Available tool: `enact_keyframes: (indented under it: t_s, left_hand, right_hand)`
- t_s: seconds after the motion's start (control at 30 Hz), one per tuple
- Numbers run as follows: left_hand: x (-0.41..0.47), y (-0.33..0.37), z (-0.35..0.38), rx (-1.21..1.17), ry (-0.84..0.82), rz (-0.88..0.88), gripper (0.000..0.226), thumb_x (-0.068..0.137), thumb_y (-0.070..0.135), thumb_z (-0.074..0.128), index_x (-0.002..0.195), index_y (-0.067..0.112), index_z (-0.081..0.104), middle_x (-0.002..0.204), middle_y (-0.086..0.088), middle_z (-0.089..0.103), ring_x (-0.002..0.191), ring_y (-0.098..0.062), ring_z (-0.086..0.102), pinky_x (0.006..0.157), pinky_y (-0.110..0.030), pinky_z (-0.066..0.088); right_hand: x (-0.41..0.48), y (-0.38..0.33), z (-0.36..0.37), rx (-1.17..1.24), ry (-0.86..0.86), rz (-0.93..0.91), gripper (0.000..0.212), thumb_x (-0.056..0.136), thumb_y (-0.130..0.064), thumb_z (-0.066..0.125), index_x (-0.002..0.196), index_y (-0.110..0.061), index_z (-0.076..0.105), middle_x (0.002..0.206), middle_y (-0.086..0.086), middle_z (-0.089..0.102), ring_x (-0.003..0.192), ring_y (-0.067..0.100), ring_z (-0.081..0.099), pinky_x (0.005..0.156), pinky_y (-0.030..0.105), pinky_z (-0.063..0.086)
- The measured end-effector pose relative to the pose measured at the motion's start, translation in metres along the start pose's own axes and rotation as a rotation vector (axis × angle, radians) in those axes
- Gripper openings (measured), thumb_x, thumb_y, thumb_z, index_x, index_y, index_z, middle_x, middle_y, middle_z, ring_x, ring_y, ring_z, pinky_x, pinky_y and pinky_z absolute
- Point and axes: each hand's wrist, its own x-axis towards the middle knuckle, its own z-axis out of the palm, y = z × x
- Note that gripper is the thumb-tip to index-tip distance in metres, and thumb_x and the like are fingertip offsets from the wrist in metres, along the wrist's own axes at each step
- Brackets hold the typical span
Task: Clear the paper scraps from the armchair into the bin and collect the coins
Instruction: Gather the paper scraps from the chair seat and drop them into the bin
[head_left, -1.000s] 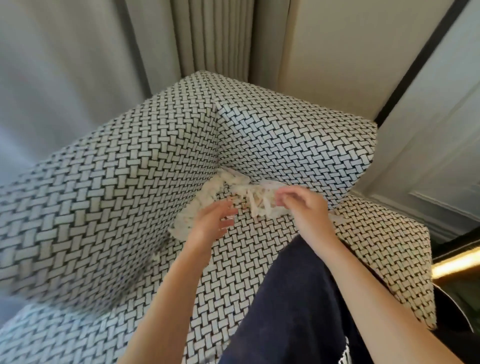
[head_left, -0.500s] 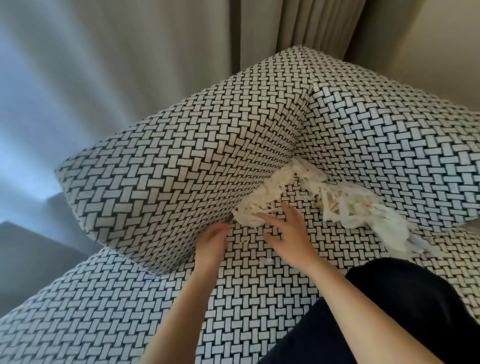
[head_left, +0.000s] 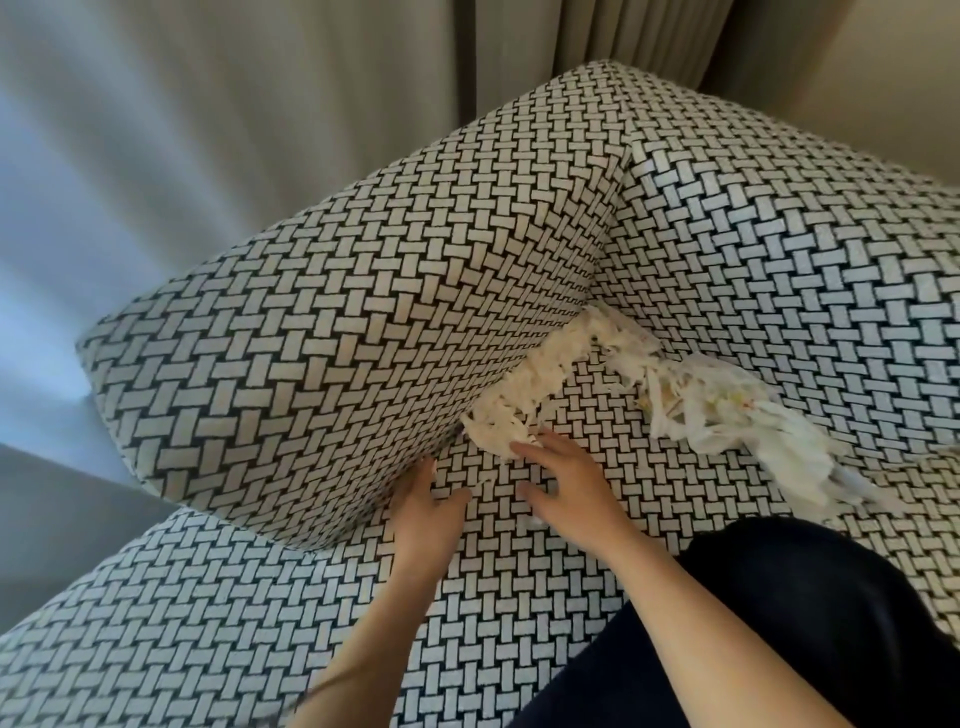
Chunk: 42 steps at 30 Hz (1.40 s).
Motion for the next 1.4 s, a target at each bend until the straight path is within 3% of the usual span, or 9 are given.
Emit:
enact_keyframes:
  t_s: [0.13, 0.27, 0.43, 0.57, 0.63, 0.77, 0.93, 1.23, 1.4]
  left_hand:
    - [0.000, -0.007, 0.002, 0.068, 0.036, 0.067, 0.060, 0.087, 0.020, 0.054, 0.144, 0.019, 0.035, 0.150, -0.001, 0.032, 0.138, -0.019, 0.029, 0.112, -0.044, 0.029]
    - [-0.002, -0.008, 0.003, 0.112, 0.074, 0.103, 0.057, 0.088, 0.019, 0.054, 0.143, 0.015, 0.036, 0.150, -0.002, 0.031, 0.133, -0.023, 0.038, 0.108, -0.044, 0.036]
    - [-0.012, -0.008, -0.001, 0.043, 0.148, 0.137, 0.053, 0.090, 0.013, 0.055, 0.140, 0.015, 0.041, 0.148, 0.000, 0.036, 0.086, -0.012, 0.060, 0.093, -0.041, 0.050]
    - [-0.012, -0.018, -0.005, 0.179, 0.242, 0.158, 0.060, 0.086, 0.015, 0.057, 0.142, 0.022, 0.038, 0.144, -0.002, 0.042, 0.130, -0.022, 0.039, 0.112, -0.041, 0.025]
    - [-0.013, -0.019, -0.007, 0.305, 0.193, 0.119, 0.064, 0.086, 0.026, 0.057, 0.144, 0.030, 0.032, 0.149, 0.004, 0.035, 0.137, -0.022, 0.026, 0.110, -0.037, 0.016]
    - [-0.011, 0.002, -0.008, 0.198, 0.040, -0.068, 0.063, 0.087, 0.035, 0.055, 0.143, 0.042, 0.027, 0.153, 0.009, 0.022, 0.137, -0.026, 0.007, 0.112, -0.043, 0.010]
    - [-0.004, 0.015, 0.001, 0.121, 0.021, -0.182, 0.064, 0.085, 0.030, 0.053, 0.140, 0.049, 0.027, 0.150, 0.009, 0.024, 0.130, -0.025, 0.012, 0.105, -0.039, 0.015]
    - [-0.008, 0.009, 0.001, 0.048, 0.059, -0.146, 0.066, 0.083, 0.028, 0.058, 0.142, 0.039, 0.030, 0.147, 0.007, 0.025, 0.127, -0.025, 0.016, 0.109, -0.043, 0.016]
    - [-0.010, -0.005, 0.005, 0.065, 0.039, 0.073, 0.058, 0.085, 0.029, 0.060, 0.137, 0.043, 0.038, 0.148, 0.020, 0.028, 0.128, -0.017, 0.016, 0.105, -0.040, 0.016]
  right_hand:
    - [-0.003, -0.004, -0.006, 0.114, 0.112, -0.008, 0.027, 0.088, -0.017, 0.062, 0.115, -0.019, 0.066, 0.124, -0.004, 0.059, 0.116, 0.007, 0.051, 0.107, 0.027, 0.036]
    - [-0.006, -0.009, -0.012, 0.170, 0.266, -0.035, 0.016, 0.084, -0.012, 0.066, 0.099, -0.018, 0.068, 0.100, -0.014, 0.063, 0.100, 0.001, 0.057, 0.094, 0.018, 0.042]
    - [-0.008, -0.007, -0.016, 0.221, 0.384, -0.026, 0.014, 0.081, -0.011, 0.070, 0.092, -0.018, 0.067, 0.095, -0.015, 0.064, 0.096, -0.008, 0.055, 0.094, 0.020, 0.043]
    - [-0.009, -0.008, -0.018, 0.186, 0.377, -0.043, 0.014, 0.081, -0.010, 0.069, 0.093, -0.018, 0.067, 0.093, -0.016, 0.062, 0.092, -0.008, 0.054, 0.090, 0.014, 0.041]
    - [-0.011, -0.009, -0.017, 0.154, 0.345, -0.053, 0.014, 0.082, -0.010, 0.068, 0.094, -0.016, 0.067, 0.093, -0.015, 0.062, 0.092, -0.006, 0.055, 0.087, 0.006, 0.037]
    - [-0.012, -0.010, -0.016, 0.144, 0.313, -0.060, 0.011, 0.083, -0.010, 0.067, 0.093, -0.015, 0.068, 0.092, -0.013, 0.063, 0.092, 0.001, 0.056, 0.084, 0.012, 0.039]
    - [-0.012, -0.009, -0.016, 0.131, 0.300, -0.044, 0.010, 0.085, -0.012, 0.066, 0.093, -0.016, 0.068, 0.092, -0.012, 0.064, 0.091, -0.001, 0.056, 0.082, 0.010, 0.038]
    - [-0.014, -0.009, -0.016, 0.109, 0.244, -0.016, 0.011, 0.085, -0.013, 0.065, 0.094, -0.015, 0.069, 0.097, -0.006, 0.067, 0.095, 0.007, 0.058, 0.088, 0.020, 0.043]
    - [-0.016, -0.007, -0.019, 0.128, 0.276, -0.008, 0.012, 0.086, -0.013, 0.065, 0.096, -0.017, 0.070, 0.098, -0.008, 0.067, 0.096, 0.004, 0.058, 0.086, 0.014, 0.042]
